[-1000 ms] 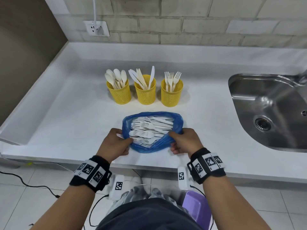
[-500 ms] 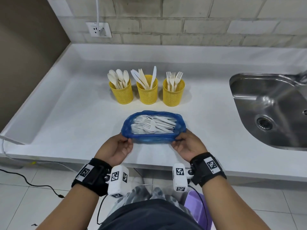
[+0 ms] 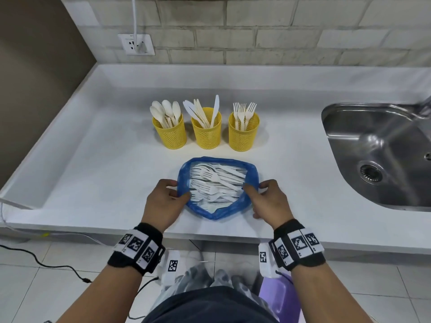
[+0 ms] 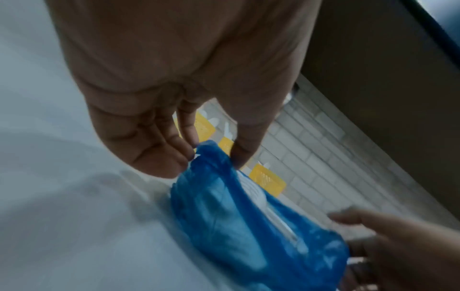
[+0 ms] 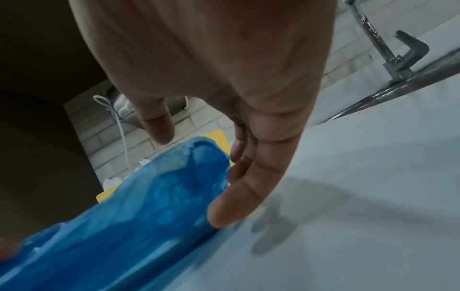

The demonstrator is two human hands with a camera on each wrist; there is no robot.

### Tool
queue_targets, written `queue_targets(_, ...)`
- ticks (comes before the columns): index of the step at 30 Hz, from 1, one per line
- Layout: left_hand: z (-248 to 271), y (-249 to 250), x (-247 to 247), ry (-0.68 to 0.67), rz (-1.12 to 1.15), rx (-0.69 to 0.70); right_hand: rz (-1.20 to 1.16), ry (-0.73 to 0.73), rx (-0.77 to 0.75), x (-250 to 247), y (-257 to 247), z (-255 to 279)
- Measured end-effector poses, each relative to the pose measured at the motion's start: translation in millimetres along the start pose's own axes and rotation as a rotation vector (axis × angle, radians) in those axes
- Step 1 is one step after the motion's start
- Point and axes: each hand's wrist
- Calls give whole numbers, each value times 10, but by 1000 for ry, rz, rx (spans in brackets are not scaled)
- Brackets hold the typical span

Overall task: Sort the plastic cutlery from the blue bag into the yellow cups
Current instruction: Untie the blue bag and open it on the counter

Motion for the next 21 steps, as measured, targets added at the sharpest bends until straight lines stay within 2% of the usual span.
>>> queue_targets(2,-15,-49,49,40,-53,63,-10,-42,8,30,-8,7)
queue_targets(4,-41,-101,68,64,-26,43,-33,-34,-43,71,28,-19)
queue_targets(5,-49,-110,66,61,58,-5,-94,-27,-44,83,51,-33)
queue_targets(7,-76,-104,63,-20,393,-222,-361,-66,76,86,68,-31)
queue_targets(10,-161,-76,56,-203,932,-698,-793,-204,375,81,88,10)
queue_targets(11,-180,-83,53,-222,989,-801,-833,-238,421,85,121,21)
queue_targets(12,-194,-100,45,-235,997,-837,-802,-264,419,89,142,25)
queue_targets(13,-197,-96,35,-248,978,-812,-727,-258,384,93,151,26)
queue_targets(15,-218,-90,25,-199,870,-670,-470,-180,235,72,152,6)
queue_targets(19,-408,-101,-24,-40,355,-297,-112,71,-50,-32,81,-154)
queue_targets(21,-514,-47,7,-42,280,-246,-19,103,-187,-52,-28,-235)
Point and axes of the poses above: each hand's wrist, its own z-axis away from the middle knuckle, its own x-axis out of the palm, y = z × x, and after that the axes turned 9 degrees about y, right-handed
